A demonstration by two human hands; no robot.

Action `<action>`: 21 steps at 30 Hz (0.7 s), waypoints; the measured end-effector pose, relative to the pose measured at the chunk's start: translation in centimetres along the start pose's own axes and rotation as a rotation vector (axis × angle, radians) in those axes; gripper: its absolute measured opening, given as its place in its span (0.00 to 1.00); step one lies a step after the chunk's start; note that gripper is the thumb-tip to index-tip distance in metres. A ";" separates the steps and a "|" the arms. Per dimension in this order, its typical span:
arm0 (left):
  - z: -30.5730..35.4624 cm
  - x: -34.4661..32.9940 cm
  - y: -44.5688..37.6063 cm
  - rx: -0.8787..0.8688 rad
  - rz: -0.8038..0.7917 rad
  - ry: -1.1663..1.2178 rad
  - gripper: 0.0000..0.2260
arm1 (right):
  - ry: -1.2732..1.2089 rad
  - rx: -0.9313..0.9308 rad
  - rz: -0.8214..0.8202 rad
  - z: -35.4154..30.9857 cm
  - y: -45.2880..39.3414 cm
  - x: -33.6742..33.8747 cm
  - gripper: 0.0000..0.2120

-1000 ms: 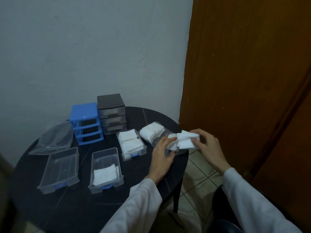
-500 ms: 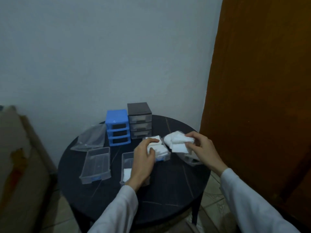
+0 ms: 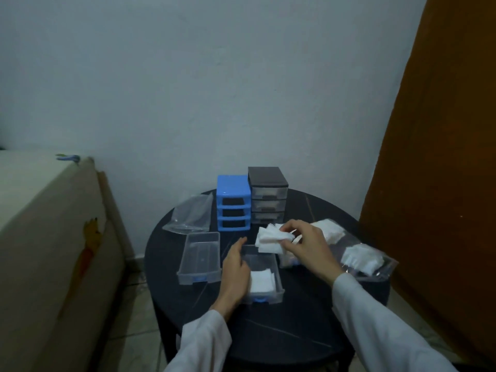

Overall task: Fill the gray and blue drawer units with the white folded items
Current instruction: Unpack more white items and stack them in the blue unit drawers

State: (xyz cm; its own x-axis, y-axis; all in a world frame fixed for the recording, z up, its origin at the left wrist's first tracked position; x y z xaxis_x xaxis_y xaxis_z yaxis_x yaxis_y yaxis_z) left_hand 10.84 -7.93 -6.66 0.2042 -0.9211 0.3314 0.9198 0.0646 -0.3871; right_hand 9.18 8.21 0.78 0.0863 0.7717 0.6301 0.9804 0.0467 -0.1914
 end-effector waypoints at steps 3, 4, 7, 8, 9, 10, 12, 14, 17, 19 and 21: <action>0.0 -0.2 0.2 0.057 0.031 0.159 0.19 | 0.037 0.026 -0.048 -0.4 -0.5 -1.3 0.10; -0.1 -0.3 0.2 0.081 0.043 0.221 0.17 | 0.061 0.035 -0.071 -0.4 -0.6 -1.8 0.09; -0.6 -0.5 0.2 0.147 0.095 0.372 0.18 | 0.187 0.065 -0.129 -0.3 -0.5 -2.9 0.07; -0.8 -0.5 0.2 0.170 0.101 0.406 0.19 | 0.243 0.069 -0.151 -0.1 -0.5 -3.2 0.07; -1.0 -0.5 0.2 0.183 0.101 0.434 0.19 | 0.293 0.076 -0.173 0.0 -0.5 -3.6 0.07; -1.0 -0.5 0.3 0.189 0.097 0.455 0.19 | 0.338 0.079 -0.194 0.1 -0.5 -3.9 0.08; -1.0 -0.4 0.3 0.190 0.091 0.481 0.19 | 0.392 0.084 -0.222 0.4 -0.6 -4.3 0.08; -1.1 -0.4 0.4 0.192 0.084 0.491 0.19 | 0.440 0.079 -0.224 0.4 -0.8 -4.4 0.07; -1.3 -0.5 0.4 0.192 0.090 0.494 0.21 | 0.565 0.103 -0.190 0.2 -0.9 -4.5 0.09; -1.4 -0.5 0.4 0.183 0.093 0.494 0.21 | 0.568 0.138 -0.131 -0.1 -0.6 -4.7 0.11; -1.4 -0.5 0.4 0.176 0.094 0.490 0.20 | 0.533 0.175 -0.040 -0.5 -0.1 -4.7 0.11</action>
State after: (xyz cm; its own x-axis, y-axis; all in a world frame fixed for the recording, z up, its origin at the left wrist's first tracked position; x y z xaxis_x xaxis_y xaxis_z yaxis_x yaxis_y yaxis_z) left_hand 10.59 -7.97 -8.19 0.1462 -0.9770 -0.1552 0.9561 0.1798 -0.2312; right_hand 8.74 4.30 -1.77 0.1716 0.3424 0.9238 0.9447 0.2089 -0.2529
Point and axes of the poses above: each hand's wrist, its own y-axis away from the middle knuckle, its own x-axis out of the back of the hand, z = x × y, the point moved 3 cm from there along -y, towards the middle knuckle, and after that the axes turned 14 degrees about -x, right-handed, at the moved point
